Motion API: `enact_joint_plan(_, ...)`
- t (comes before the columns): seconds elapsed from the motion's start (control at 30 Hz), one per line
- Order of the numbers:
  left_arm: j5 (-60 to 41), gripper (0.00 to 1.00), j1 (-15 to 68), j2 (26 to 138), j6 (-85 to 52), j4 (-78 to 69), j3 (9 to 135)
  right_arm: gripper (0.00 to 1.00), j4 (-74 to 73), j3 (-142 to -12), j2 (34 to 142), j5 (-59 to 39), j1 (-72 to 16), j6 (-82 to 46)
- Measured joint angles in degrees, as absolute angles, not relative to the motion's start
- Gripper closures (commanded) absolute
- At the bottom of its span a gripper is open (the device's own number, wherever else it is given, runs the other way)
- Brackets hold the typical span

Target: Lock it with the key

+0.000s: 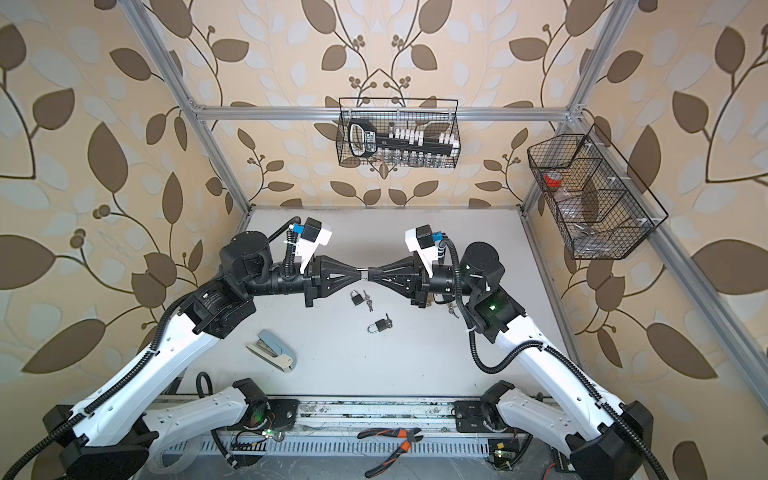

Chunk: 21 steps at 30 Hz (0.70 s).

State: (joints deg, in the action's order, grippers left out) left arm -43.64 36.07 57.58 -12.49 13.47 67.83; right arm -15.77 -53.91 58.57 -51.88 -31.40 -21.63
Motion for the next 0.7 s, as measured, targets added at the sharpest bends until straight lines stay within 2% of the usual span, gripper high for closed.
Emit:
enact_joint_plan(0.1, -43.6, 1.00, 36.1, 57.5, -12.9, 13.4, 67.8, 1.00, -16.1, -53.9, 58.6, -51.9, -31.4, -21.7)
enact_joint_plan(0.13, -43.6, 1.00, 36.1, 57.5, -13.2, 13.3, 67.8, 0.94, -16.1, -53.9, 58.6, -51.9, -31.4, -21.7)
enact_joint_plan(0.17, -43.6, 1.00, 36.1, 57.5, -13.5, 13.1, 67.8, 0.84, -16.3, -53.9, 58.6, -51.9, -31.4, -21.9)
enact_joint_plan(0.23, -43.6, 1.00, 36.1, 57.4, -14.0, 12.5, 67.7, 0.77, -16.6, -53.9, 58.6, -51.5, -31.4, -22.1)
enact_joint_plan(0.37, -41.7, 1.00, 36.1, 56.3, -14.2, 11.7, 66.8, 0.46, -17.0, -53.9, 57.3, -47.4, -31.3, -23.1)
enact_joint_plan(0.4, -41.1, 1.00, 36.1, 55.9, -14.3, 11.6, 66.5, 0.42, -17.2, -53.9, 56.8, -46.5, -31.1, -23.6)
enact_joint_plan(0.53, -38.5, 1.00, 36.1, 54.4, -14.4, 11.3, 65.5, 0.42, -18.7, -53.8, 55.1, -45.0, -29.4, -25.4)
enact_joint_plan(0.63, -38.4, 1.00, 36.1, 53.9, -14.4, 11.2, 65.5, 0.50, -20.0, -53.6, 54.8, -45.1, -27.3, -27.0)
enact_joint_plan(0.7, -38.5, 1.00, 36.1, 53.8, -14.4, 11.1, 65.5, 0.52, -20.4, -53.4, 54.8, -46.1, -25.6, -27.9)
